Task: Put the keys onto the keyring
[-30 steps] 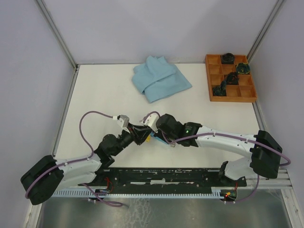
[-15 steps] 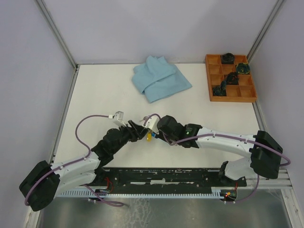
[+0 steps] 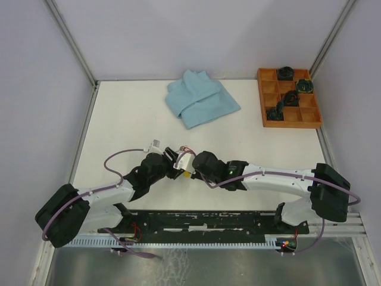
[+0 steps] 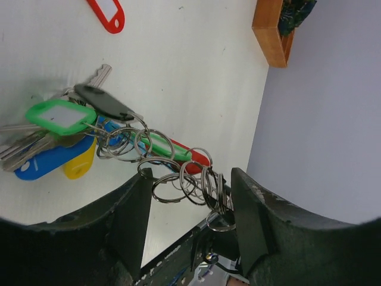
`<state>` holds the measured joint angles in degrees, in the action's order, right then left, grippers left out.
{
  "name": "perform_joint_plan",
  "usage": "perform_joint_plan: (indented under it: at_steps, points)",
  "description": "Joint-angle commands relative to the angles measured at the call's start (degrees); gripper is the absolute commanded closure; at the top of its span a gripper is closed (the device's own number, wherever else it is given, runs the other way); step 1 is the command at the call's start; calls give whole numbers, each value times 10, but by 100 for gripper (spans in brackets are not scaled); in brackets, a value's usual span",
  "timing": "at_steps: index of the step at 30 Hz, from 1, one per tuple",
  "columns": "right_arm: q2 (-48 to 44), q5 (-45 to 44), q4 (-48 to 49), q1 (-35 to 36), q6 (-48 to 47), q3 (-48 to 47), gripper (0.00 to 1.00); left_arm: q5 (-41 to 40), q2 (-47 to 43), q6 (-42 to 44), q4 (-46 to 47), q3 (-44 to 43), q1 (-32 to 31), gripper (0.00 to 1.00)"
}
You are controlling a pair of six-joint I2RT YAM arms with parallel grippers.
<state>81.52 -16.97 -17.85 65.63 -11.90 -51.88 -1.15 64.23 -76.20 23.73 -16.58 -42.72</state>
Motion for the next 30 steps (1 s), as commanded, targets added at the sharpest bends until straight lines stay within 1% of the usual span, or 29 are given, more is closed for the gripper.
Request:
perform_joint_plan:
  at_steps: [1,5,8,11,14,15,18,22,25,28,30]
  points:
    - [12,-49,47,29,-29,-7,99,19,26,-74,48,-7,0,41]
    - [22,-68,52,43,-44,-4,97,9,34,-85,74,8,1,53]
    - [22,-57,42,46,-41,-4,91,-6,25,-84,81,20,1,69]
    - [8,-25,34,47,-31,0,77,-26,9,-75,76,31,1,83]
    - [-18,11,26,47,-15,5,63,-47,-10,-62,67,41,1,94]
    - [-30,23,19,47,-9,6,59,-52,-16,-58,66,44,1,97]
    - [-61,59,7,46,13,7,49,-61,-31,-35,72,50,1,97]
    - [-99,75,0,36,55,5,43,-65,-40,-6,80,52,1,97]
    - [-114,110,-5,-2,112,0,44,-59,-42,15,98,55,1,97]
    - [-125,197,18,-60,187,7,44,-56,-43,24,104,54,1,97]
    - [-130,236,50,-86,229,19,47,-51,-41,27,105,51,1,97]
